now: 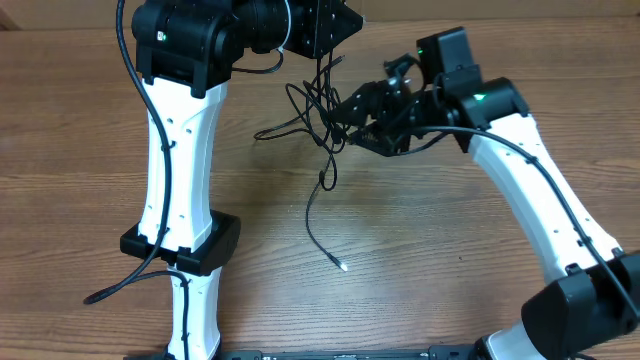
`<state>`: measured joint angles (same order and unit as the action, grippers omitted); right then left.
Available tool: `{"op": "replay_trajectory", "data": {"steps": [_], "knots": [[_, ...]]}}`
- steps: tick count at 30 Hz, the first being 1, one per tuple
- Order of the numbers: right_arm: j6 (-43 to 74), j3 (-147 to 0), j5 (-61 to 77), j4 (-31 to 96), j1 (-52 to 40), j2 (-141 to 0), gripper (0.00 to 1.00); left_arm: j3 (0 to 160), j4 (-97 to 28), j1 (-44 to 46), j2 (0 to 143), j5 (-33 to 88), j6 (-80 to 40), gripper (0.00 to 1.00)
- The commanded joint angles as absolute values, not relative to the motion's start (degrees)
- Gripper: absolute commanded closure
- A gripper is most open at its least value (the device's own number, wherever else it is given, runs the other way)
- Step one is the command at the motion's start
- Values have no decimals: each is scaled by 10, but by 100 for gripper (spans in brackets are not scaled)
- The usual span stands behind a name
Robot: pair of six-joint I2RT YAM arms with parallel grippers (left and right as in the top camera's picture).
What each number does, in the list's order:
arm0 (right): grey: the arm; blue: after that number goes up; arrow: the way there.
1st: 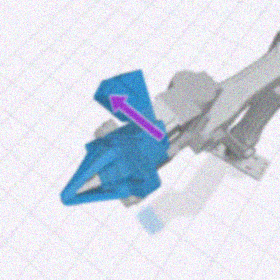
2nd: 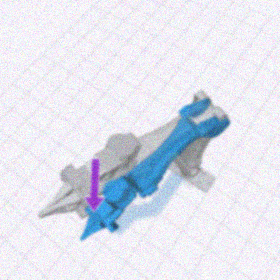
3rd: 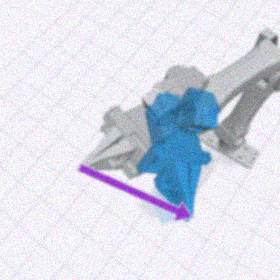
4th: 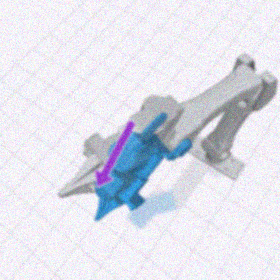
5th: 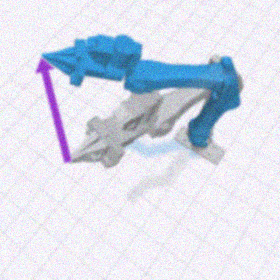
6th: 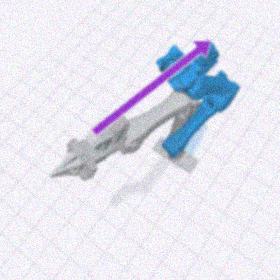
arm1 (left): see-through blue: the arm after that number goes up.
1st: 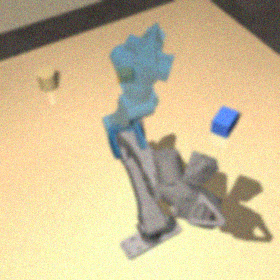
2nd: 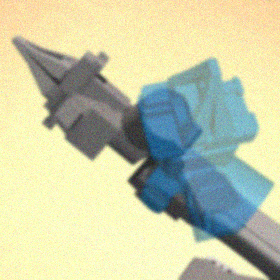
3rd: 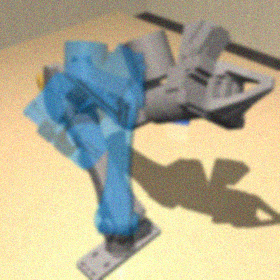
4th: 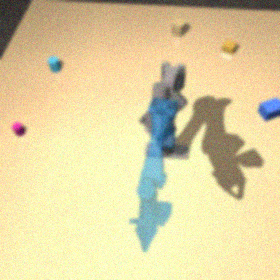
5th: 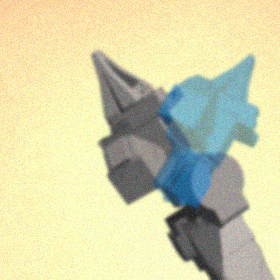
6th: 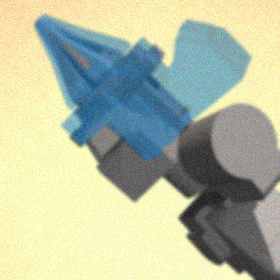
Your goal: Untangle cables
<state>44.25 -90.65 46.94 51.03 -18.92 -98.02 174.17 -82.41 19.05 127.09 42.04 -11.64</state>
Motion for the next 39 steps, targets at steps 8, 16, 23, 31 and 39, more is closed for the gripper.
{"op": "replay_trajectory", "data": {"steps": [8,16,23,31,39], "knots": [[461,-922,463,509,-201,-984,96,1753,-820,192,1259,430,-118,96],[386,-922,199,598,-199,-984,96,1753,-869,169,1259,263,-96,96],[384,-922,-101,683,-176,-984,96,1753,-933,97,1259,154,-96,96],[314,-922,-167,689,-148,-984,96,1753,-966,6,1259,140,-117,96],[277,-934,-152,684,-152,-982,96,1753,-968,-16,1259,104,-180,96]]}}
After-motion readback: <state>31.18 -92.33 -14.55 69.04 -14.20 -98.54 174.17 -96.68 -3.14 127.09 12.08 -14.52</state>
